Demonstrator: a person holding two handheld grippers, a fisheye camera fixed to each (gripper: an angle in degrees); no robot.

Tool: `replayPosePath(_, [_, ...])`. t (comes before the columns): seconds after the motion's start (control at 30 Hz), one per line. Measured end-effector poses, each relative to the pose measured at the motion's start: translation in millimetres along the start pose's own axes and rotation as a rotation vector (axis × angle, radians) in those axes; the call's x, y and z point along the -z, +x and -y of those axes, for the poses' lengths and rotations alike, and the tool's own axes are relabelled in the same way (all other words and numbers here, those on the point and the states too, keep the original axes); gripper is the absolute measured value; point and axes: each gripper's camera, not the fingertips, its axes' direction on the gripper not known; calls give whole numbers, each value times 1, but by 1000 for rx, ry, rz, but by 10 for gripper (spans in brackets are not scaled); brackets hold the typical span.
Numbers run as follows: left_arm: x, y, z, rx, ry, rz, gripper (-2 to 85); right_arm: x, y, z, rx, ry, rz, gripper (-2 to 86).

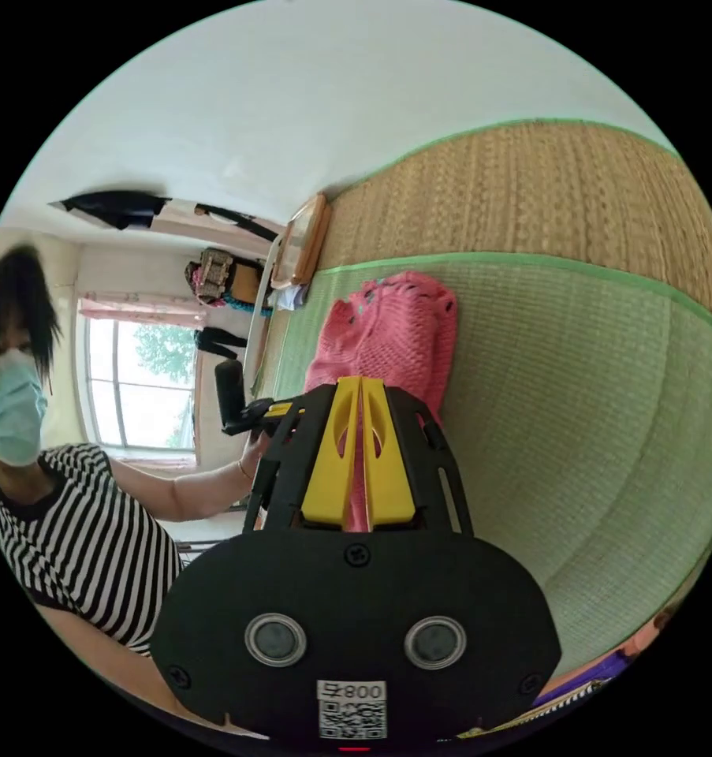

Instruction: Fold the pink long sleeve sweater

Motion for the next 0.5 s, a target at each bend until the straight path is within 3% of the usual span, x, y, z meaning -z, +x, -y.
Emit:
replayPosePath(0.1, [-4, -2, 3, -6, -3, 2, 0, -44, -33, -11, 87, -132, -57, 1])
replayPosePath(0.17, [-8, -3, 5, -12, -15, 12, 0, -86, -45, -21, 141, -241, -243, 1])
replayPosePath(0.33, [-14, -8, 10, -29, -24, 19, 0, -109, -74, -42, 316, -217, -430, 0])
replayPosePath(0.5, [-5, -13, 7, 2, -13, -30, 0, -114, -78, -47, 307, -249, -441, 0])
